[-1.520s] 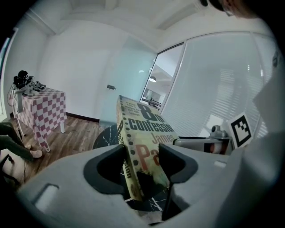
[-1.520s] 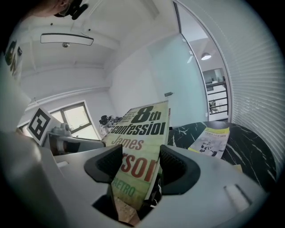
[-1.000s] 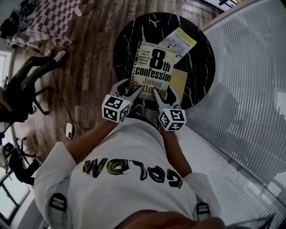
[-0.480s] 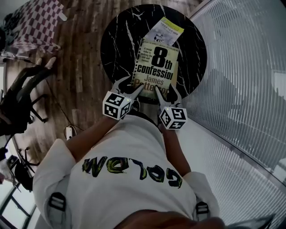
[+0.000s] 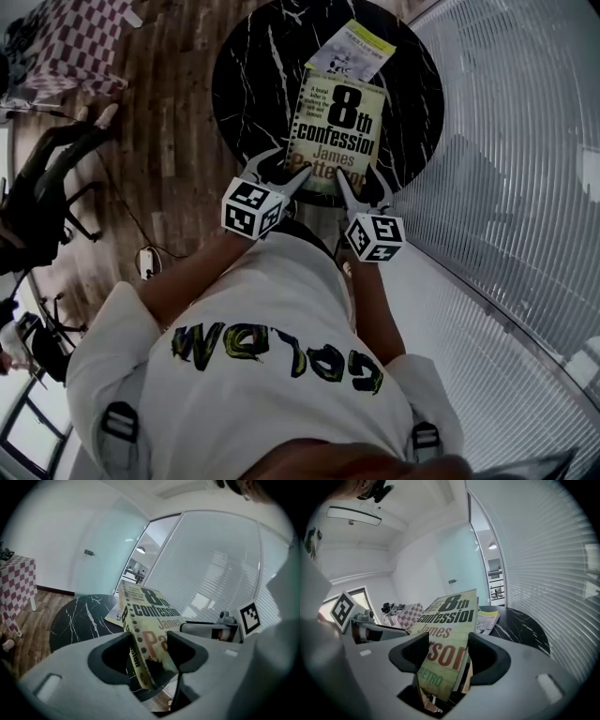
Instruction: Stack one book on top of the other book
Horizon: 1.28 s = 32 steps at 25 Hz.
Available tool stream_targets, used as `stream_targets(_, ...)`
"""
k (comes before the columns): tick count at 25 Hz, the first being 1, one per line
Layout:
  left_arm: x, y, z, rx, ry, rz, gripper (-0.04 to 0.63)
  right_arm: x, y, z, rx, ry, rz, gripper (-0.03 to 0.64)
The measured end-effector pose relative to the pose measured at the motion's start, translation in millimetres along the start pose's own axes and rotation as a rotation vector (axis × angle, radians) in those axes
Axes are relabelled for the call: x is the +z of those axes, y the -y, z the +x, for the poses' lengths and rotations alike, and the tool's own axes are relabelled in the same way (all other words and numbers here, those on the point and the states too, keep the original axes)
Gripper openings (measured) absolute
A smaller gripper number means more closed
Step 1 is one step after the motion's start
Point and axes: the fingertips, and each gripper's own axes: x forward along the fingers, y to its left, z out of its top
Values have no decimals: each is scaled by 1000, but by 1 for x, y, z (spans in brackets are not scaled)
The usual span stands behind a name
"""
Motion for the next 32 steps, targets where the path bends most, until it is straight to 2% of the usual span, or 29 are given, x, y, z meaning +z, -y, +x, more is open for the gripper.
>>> stream_targets(9,-24,16,35,-30,-60,-29,250,-19,38,-5,-18,-49,-6,270)
stream_targets(18,-43,10,75,-50,-96,-59,250,-37,72,14,-25,-89,-14,268)
stream_targets(32,-71,18,136,-26,-126,-104,250,-64,133,30,-20,-160,1,270)
